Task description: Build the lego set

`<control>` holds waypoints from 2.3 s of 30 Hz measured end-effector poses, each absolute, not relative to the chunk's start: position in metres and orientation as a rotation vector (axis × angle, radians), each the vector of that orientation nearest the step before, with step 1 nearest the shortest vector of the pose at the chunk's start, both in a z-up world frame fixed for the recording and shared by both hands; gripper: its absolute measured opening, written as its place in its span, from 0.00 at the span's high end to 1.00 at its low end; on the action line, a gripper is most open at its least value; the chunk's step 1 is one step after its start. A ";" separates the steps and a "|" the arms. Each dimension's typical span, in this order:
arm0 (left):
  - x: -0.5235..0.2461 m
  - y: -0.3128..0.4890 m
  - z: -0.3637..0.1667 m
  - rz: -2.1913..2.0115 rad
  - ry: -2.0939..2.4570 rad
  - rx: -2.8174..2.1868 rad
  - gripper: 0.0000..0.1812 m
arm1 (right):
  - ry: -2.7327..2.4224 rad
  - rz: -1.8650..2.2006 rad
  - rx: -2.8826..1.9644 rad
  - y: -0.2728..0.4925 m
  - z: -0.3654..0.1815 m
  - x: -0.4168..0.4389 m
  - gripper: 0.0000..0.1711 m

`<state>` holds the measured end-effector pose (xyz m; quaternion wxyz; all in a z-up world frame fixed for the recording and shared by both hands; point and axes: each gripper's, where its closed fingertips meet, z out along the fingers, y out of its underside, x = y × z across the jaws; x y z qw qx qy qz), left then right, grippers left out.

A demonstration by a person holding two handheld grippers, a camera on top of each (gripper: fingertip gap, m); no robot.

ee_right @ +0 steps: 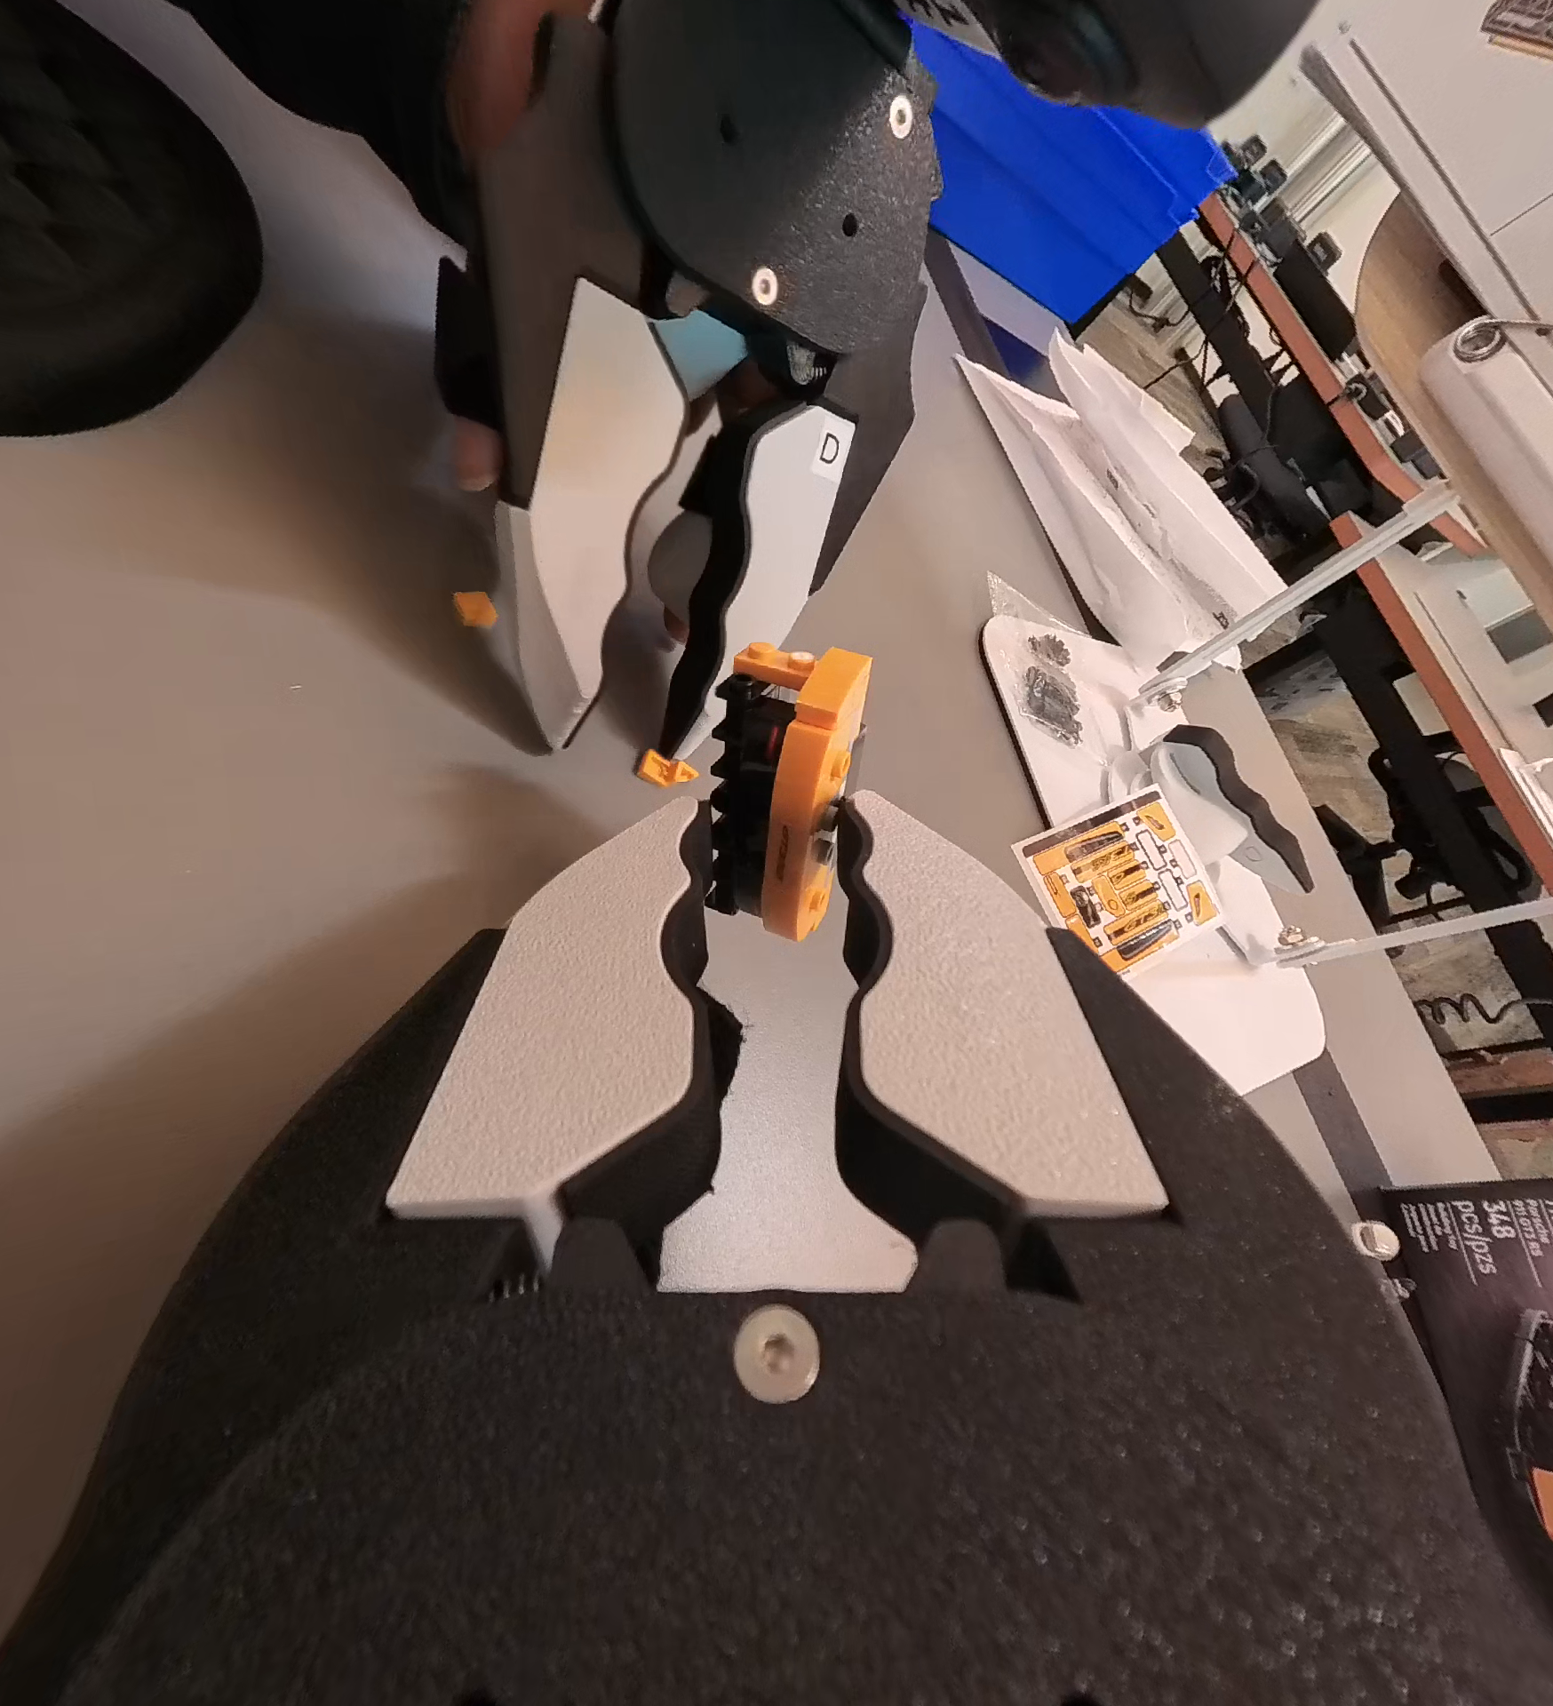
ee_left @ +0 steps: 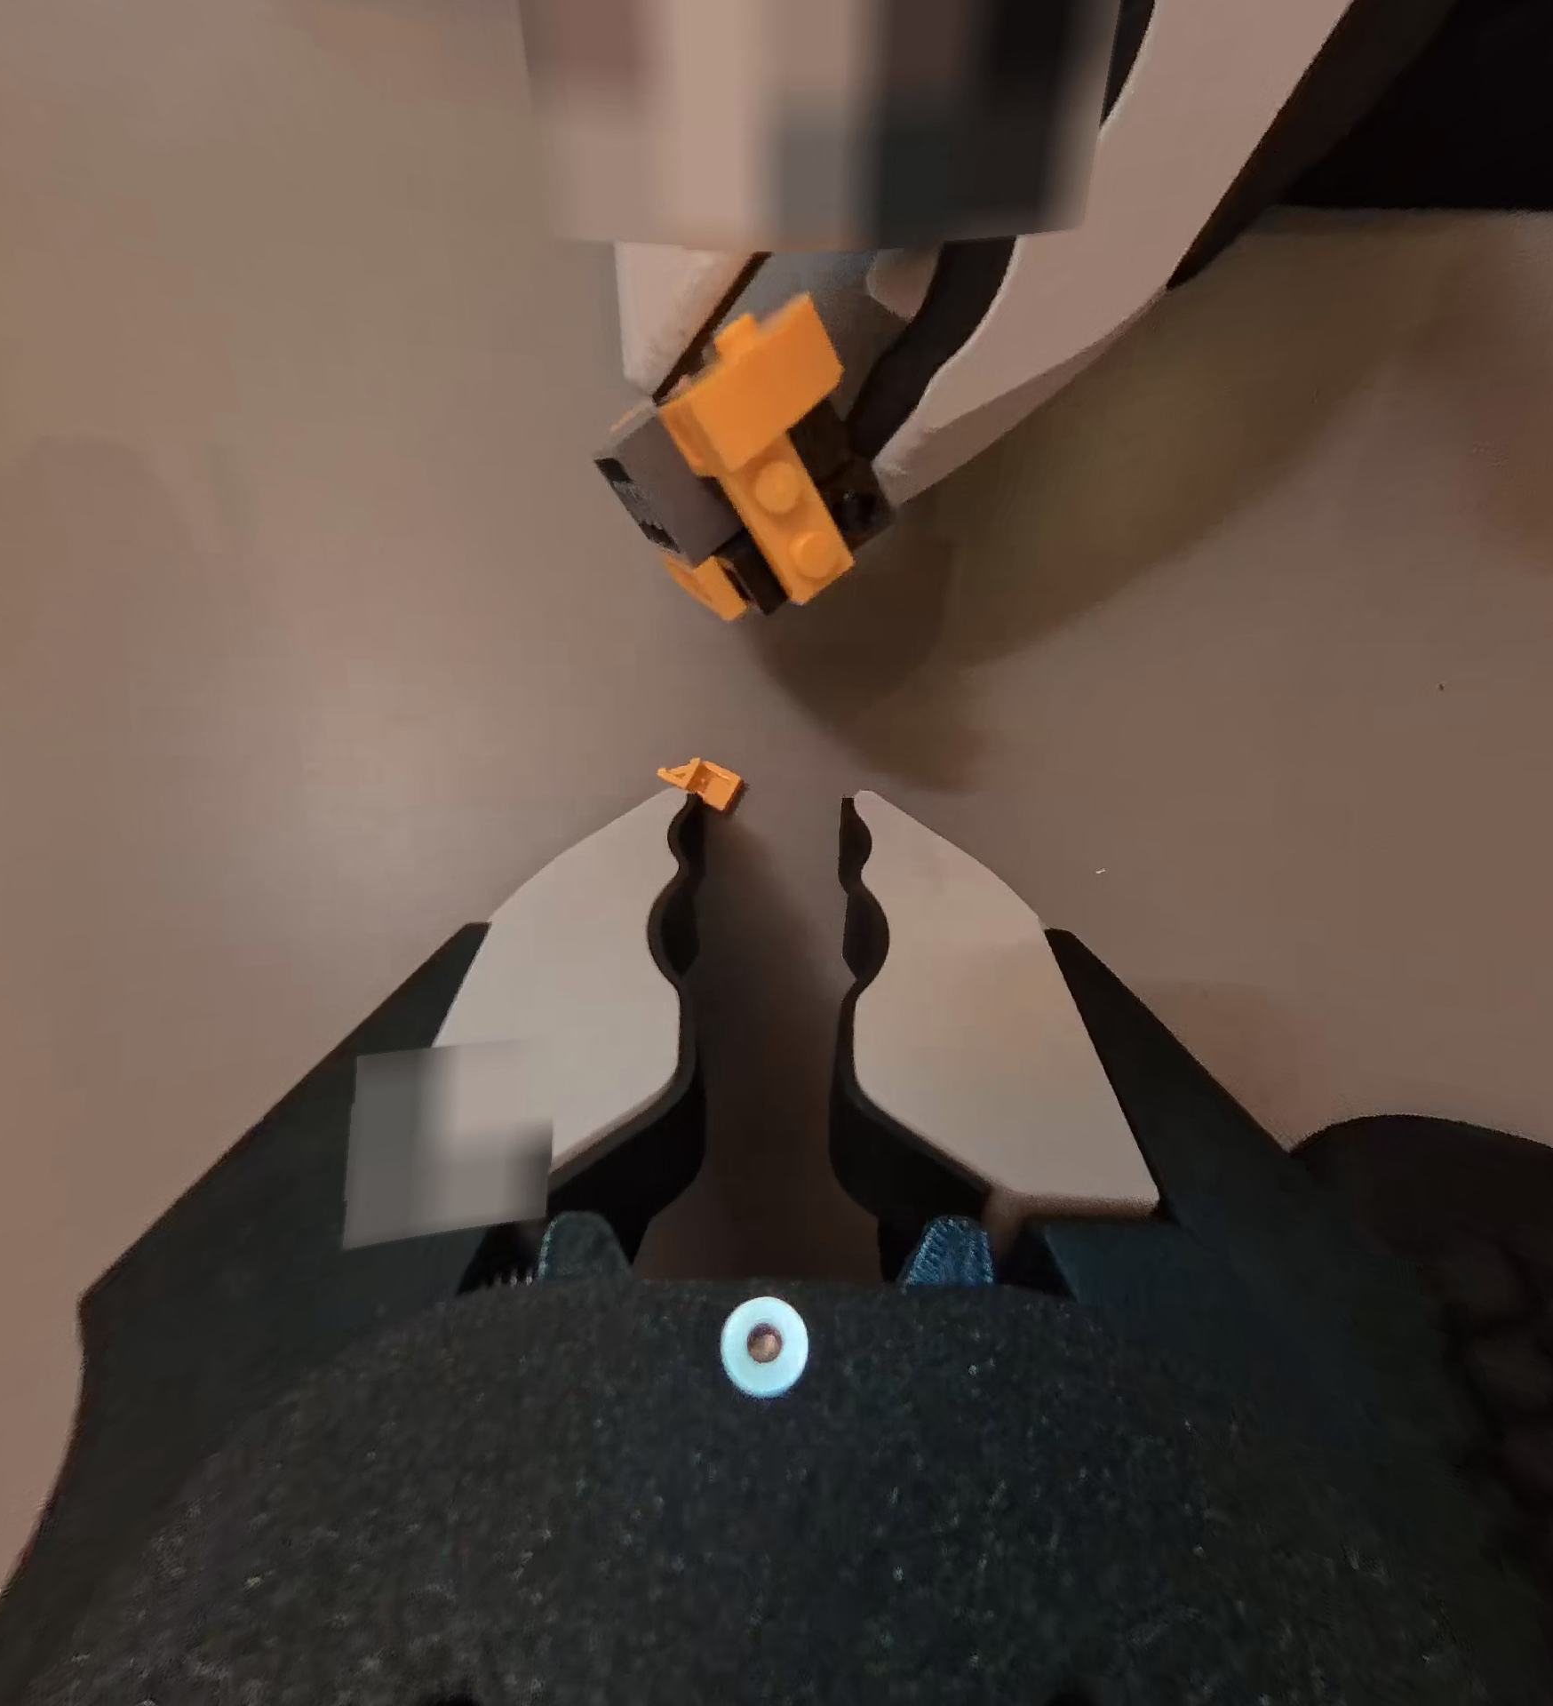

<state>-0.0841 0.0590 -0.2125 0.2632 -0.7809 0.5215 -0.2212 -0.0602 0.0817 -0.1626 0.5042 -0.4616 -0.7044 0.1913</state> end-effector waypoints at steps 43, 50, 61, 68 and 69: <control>-0.079 0.076 -0.213 -0.277 1.550 -2.010 0.94 | -1.608 0.414 -1.245 0.107 -0.161 -0.052 0.85; -0.060 0.062 -0.188 -0.823 1.225 -2.093 0.94 | -1.584 0.433 -1.262 0.109 -0.158 -0.052 0.85; -0.077 0.066 -0.189 -1.441 0.523 -2.361 0.88 | -1.597 0.446 -1.272 0.107 -0.161 -0.052 0.85; -0.095 0.084 -0.190 -1.148 0.586 -2.369 0.88 | -1.599 0.446 -1.271 0.107 -0.161 -0.053 0.85; -0.094 0.083 -0.188 -1.102 0.650 -2.344 0.89 | -1.596 0.447 -1.271 0.107 -0.161 -0.053 0.85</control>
